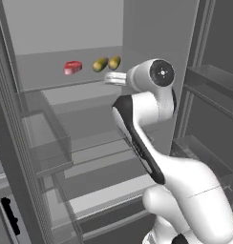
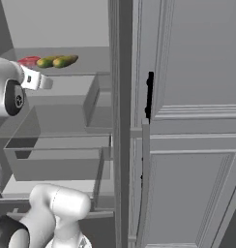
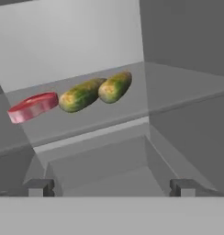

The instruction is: Place one cucumber and one steak in each tupperware on the nearby counter, to pack two identical lunches.

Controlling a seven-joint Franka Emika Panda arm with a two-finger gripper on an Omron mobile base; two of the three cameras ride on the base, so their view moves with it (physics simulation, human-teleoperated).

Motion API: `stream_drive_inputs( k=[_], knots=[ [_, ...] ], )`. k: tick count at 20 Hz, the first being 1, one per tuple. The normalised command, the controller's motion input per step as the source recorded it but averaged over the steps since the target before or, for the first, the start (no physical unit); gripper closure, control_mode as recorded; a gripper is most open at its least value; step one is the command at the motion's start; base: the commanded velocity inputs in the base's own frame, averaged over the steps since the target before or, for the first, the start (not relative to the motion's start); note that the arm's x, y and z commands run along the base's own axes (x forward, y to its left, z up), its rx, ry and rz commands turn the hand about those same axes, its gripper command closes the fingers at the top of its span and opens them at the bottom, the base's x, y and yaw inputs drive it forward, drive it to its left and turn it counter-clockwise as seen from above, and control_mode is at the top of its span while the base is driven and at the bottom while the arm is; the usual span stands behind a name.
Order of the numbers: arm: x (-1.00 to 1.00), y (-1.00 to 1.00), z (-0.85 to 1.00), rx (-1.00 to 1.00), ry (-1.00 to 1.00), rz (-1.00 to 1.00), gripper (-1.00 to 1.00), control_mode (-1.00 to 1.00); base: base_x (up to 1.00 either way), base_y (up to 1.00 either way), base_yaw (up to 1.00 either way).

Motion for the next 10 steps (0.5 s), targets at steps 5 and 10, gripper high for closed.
stream_drive_inputs(
  k=[5, 10],
  knots=[
    [0.35, 0.0, 1.0, 0.02, -0.02, 0.07, -1.0, -1.0, 0.0, 0.0, 0.0],
    [0.08, 0.0, 0.01, -0.03, 0.05, 0.04, -1.0, -1.0, 0.0, 0.0, 0.0]
  ],
)
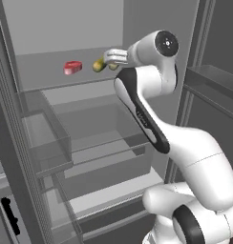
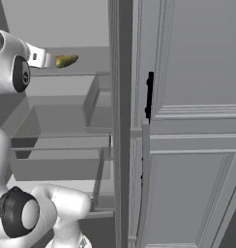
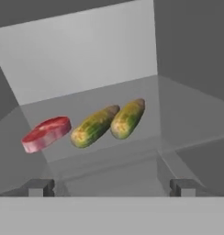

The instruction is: Place one cucumber and one steak in each tupperware on the nearby counter, to pack two identical lunches.

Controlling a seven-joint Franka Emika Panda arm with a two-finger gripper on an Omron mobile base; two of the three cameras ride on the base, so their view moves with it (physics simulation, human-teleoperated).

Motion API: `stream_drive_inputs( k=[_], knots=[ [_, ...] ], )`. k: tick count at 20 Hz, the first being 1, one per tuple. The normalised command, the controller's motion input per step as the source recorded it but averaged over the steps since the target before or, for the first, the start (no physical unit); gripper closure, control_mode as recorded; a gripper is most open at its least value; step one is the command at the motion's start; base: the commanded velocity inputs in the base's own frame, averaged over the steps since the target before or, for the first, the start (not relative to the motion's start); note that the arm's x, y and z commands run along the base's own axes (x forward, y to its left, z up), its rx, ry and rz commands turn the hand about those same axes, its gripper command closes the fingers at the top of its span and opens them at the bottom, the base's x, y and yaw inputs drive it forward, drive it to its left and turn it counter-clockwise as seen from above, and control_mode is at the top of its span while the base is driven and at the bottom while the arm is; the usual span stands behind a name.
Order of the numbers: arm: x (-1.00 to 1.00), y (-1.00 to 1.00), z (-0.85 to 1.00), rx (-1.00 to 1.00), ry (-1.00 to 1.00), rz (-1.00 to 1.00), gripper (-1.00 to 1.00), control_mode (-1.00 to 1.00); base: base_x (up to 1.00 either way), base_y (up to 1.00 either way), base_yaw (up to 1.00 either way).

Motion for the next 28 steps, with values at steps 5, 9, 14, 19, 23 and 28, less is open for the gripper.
stream_drive_inputs(
  k=[5, 9, 14, 19, 23, 28],
  knots=[
    [0.43, -0.12, -0.16, -0.08, 0.12, 0.04, -1.0, -1.0, 0.0, 0.0, 0.0],
    [0.45, -0.15, 0.0, 0.0, 0.17, 0.05, -1.0, -1.0, 0.0, 0.0, 0.0],
    [0.49, 0.0, -0.25, -0.11, 0.0, 0.03, -1.0, -1.0, 0.0, 0.0, 0.0],
    [0.64, 0.0, -0.25, -0.13, 0.0, 0.0, -1.0, -1.0, 0.0, 0.0, 0.0],
    [0.72, 0.04, 0.0, -0.02, 0.01, 0.0, -1.0, -1.0, 0.0, 0.0, 0.0],
    [0.51, 0.17, -0.14, 0.0, 0.11, 0.0, -1.0, -1.0, 0.0, 0.0, 0.0]
  ],
)
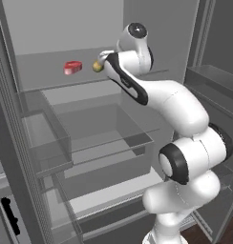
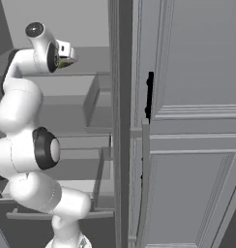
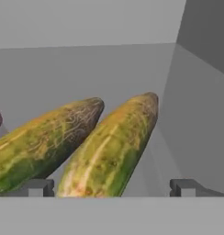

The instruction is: Place one cucumber and one steak in each tupperware on the nearby counter, to pack two identical lunches.

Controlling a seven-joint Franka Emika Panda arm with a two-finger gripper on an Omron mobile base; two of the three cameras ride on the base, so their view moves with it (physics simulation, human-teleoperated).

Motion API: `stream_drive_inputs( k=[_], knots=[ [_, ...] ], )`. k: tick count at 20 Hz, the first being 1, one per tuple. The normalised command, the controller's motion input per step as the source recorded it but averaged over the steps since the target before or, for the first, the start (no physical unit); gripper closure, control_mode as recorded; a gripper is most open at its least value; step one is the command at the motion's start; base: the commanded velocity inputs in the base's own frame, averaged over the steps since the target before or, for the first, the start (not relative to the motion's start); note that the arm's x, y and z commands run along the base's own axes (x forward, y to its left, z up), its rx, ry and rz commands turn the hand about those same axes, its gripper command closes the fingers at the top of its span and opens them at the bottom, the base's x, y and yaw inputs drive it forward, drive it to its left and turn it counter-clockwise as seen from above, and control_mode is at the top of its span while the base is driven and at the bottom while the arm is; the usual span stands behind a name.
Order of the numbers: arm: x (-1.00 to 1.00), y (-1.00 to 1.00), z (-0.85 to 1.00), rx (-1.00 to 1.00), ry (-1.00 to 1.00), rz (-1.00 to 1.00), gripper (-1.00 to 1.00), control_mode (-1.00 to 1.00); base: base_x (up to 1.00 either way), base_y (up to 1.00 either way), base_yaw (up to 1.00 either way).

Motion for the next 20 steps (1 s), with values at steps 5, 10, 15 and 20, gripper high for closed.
stream_drive_inputs(
  k=[5, 10, 15, 20],
  knots=[
    [0.46, 0.2, -0.13, 0.0, 0.09, 0.0, -1.0, -1.0, 0.0, 0.0, 0.0],
    [0.09, 0.06, -0.49, -0.09, 0.07, 0.0, 1.0, -1.0, 0.0, 0.0, 0.0],
    [0.0, -0.04, -0.38, -0.01, -0.02, 0.0, 1.0, -1.0, 0.0, 0.0, 0.0],
    [-0.5, 0.0, -0.04, 0.0, -0.02, 0.0, 1.0, -1.0, 0.0, 0.0, 0.0]
  ],
)
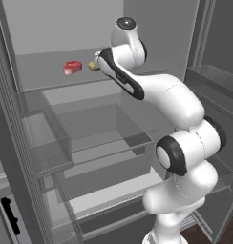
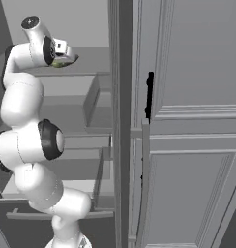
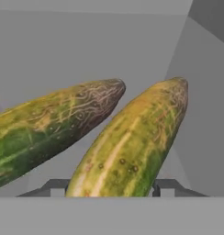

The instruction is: Place one cucumber and one steak in each tupperware on the nearby counter, to pack two identical lunches.

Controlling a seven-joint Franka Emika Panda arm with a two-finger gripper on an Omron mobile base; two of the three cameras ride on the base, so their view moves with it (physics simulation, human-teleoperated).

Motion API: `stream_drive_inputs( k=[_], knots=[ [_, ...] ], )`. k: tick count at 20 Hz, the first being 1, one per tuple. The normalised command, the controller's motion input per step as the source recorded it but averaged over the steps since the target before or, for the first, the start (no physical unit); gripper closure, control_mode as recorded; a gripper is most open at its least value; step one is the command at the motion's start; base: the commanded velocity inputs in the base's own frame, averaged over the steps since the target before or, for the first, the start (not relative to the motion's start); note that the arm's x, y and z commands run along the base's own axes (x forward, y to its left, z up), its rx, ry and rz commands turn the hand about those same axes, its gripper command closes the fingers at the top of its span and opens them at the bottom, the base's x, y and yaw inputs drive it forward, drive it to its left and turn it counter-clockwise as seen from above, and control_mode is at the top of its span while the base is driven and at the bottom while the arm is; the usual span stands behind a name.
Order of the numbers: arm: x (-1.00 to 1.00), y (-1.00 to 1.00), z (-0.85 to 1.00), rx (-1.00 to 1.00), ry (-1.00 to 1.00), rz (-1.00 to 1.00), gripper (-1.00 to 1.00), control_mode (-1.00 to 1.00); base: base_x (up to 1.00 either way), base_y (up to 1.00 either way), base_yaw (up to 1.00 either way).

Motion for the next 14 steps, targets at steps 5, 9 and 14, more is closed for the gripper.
stream_drive_inputs(
  k=[5, 9, 14],
  knots=[
    [-1.0, 0.05, 0.12, 0.0, -0.18, 0.0, 1.0, -1.0, 0.0, 0.0, 0.0],
    [-1.0, 0.02, 0.06, 0.02, -0.18, 0.0, 1.0, -1.0, 0.0, 0.0, 0.0],
    [-1.0, 0.09, -0.01, 0.02, -0.02, 0.0, 1.0, -1.0, 0.0, 0.0, 0.0]
  ],
)
